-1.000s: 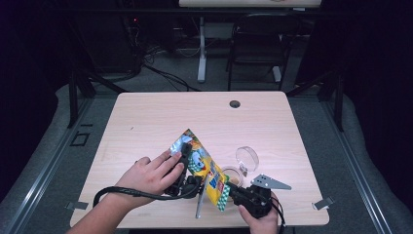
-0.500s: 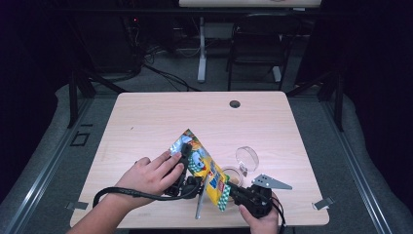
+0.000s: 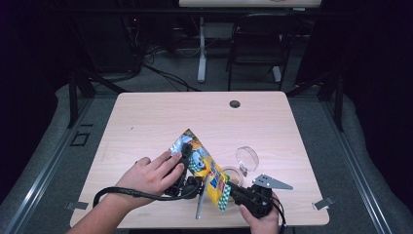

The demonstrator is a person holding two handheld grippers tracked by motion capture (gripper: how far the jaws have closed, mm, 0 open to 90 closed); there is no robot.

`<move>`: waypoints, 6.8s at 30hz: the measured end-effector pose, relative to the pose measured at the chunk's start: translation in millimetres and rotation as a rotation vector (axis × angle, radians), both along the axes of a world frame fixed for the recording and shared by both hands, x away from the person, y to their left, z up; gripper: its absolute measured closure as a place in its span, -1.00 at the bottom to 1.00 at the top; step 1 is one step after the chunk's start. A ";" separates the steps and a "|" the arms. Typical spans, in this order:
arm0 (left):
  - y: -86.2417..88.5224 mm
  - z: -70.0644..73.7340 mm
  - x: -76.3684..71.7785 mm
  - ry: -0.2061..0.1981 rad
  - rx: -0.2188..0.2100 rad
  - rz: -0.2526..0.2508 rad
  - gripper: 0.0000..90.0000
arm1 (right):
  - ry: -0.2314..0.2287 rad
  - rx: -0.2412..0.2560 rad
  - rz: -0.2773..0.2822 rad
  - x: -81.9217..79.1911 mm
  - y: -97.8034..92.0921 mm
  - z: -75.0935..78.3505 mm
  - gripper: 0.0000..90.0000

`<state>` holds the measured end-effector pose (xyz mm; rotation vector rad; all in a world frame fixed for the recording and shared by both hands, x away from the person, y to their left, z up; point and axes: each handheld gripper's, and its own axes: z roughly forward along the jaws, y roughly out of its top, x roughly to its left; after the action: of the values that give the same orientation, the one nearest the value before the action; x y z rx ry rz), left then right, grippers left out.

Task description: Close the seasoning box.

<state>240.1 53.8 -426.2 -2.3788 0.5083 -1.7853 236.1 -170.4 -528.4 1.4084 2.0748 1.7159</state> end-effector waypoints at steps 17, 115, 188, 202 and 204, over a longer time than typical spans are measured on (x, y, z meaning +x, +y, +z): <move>-2.5 2.8 -1.1 -0.007 0.015 -0.006 0.52 | 0.013 0.021 0.000 0.4 -2.1 0.0 0.78; -13.1 9.4 -5.2 -0.012 0.032 -0.038 0.61 | 0.079 0.097 0.046 3.3 -5.0 -4.0 0.79; -20.8 13.3 -6.4 -0.020 0.051 -0.064 0.67 | 0.110 0.146 0.062 6.3 -8.0 -6.2 0.79; -22.6 13.7 -6.8 -0.018 0.051 -0.061 0.68 | 0.114 0.148 0.058 6.4 -8.4 -6.3 0.79; -23.1 14.0 -7.0 -0.019 0.052 -0.061 0.68 | 0.112 0.143 0.063 6.4 -9.0 -6.2 0.79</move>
<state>233.1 30.7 -412.2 -2.3339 0.6235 -1.7939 242.5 -179.4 -534.6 1.5278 2.1117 1.8861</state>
